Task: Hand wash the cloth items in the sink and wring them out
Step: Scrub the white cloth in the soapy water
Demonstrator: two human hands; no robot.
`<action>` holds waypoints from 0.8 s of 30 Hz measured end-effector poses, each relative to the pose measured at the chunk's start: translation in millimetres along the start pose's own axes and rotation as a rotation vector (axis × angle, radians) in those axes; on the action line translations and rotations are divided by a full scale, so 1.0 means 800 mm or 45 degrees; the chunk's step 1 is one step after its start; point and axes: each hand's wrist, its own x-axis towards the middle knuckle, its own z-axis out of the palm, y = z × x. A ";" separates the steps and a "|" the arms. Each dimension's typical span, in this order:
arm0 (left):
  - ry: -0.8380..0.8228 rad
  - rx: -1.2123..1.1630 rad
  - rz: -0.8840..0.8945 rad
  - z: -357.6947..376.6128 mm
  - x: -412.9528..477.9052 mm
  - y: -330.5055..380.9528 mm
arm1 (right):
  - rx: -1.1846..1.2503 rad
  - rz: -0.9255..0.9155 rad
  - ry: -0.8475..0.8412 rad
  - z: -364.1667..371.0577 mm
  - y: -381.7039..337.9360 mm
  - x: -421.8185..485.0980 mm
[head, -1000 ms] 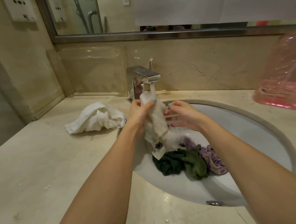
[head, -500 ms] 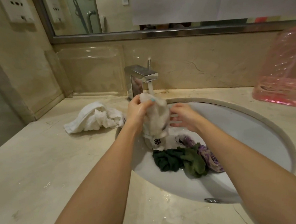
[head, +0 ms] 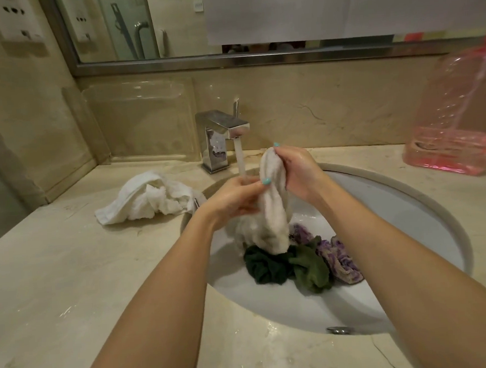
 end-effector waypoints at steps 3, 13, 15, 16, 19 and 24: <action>0.138 0.042 0.064 -0.002 -0.001 0.001 | 0.002 -0.065 0.155 -0.003 0.001 0.002; 0.763 0.047 0.461 -0.005 0.009 0.003 | -0.659 0.157 0.030 -0.007 0.027 -0.009; 0.788 0.031 0.439 -0.001 0.016 -0.002 | -0.404 0.144 0.160 0.004 0.026 -0.004; 0.805 0.018 0.425 0.004 0.019 -0.002 | -0.359 0.122 0.212 0.010 0.026 -0.003; 0.851 -0.004 0.358 0.014 0.026 -0.002 | -0.513 -0.025 0.246 0.032 0.031 -0.009; 0.811 -0.190 0.125 0.023 0.023 0.002 | -0.801 -0.268 0.199 0.075 0.042 -0.017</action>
